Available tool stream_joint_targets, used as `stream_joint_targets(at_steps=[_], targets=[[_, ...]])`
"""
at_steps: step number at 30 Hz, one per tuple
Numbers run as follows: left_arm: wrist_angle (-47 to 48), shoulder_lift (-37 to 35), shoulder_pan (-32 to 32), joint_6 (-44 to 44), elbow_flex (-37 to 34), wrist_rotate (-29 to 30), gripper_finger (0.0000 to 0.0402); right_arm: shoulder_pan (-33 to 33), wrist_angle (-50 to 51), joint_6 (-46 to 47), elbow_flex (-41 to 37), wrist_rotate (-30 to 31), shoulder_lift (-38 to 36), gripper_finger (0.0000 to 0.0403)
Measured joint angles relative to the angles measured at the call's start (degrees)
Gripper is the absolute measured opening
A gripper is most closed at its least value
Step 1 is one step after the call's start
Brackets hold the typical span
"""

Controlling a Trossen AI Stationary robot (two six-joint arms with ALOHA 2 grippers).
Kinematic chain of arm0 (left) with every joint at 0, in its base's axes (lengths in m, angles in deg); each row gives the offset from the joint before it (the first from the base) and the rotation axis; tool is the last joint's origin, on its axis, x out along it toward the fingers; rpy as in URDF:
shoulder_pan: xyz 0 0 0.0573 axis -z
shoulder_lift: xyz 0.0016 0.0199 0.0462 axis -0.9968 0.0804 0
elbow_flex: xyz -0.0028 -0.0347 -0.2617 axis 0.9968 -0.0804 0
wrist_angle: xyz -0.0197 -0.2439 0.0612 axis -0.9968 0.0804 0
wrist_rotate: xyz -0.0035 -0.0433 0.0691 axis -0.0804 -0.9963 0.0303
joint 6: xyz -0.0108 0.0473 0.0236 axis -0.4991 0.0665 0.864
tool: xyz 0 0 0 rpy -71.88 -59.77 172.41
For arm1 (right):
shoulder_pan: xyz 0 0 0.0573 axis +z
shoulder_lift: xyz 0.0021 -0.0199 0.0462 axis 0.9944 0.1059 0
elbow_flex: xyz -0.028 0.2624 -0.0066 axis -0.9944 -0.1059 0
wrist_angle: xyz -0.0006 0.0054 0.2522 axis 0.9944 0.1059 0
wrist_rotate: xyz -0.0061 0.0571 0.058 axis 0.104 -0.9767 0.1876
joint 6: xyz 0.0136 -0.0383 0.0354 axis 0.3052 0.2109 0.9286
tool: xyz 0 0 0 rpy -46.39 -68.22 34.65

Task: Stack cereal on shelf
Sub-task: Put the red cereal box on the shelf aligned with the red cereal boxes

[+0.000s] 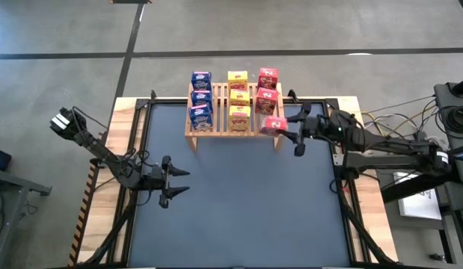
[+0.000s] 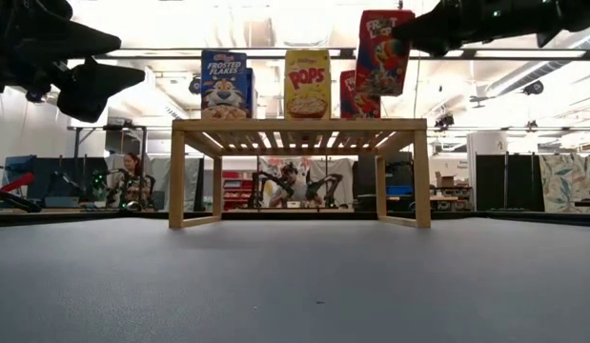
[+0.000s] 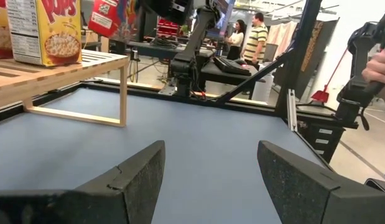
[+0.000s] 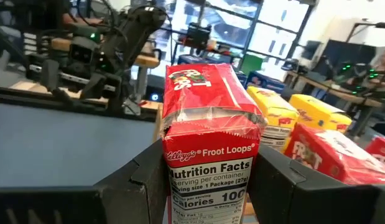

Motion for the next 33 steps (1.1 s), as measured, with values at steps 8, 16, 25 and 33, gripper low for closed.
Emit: stream_joint_targets(at_steps=[8,16,25,33], targets=[[0.07,0.0,0.0,0.07,0.0,0.0,0.024,-9.29,-0.12,0.31,0.8,-9.67,3.8,0.0166],[0.1,0.0,0.04,0.07,0.0,-0.03,0.024,-16.1,-1.77,3.03,1.28,-19.59,8.78,0.0166],[0.26,0.0,0.04,0.07,-0.04,-0.05,0.024,-16.79,-5.01,3.18,1.37,-21.35,11.85,0.0166],[0.22,0.0,0.04,-0.42,-0.41,-0.07,0.024,-16.86,-5.18,3.18,1.41,-21.27,12.36,0.0166]])
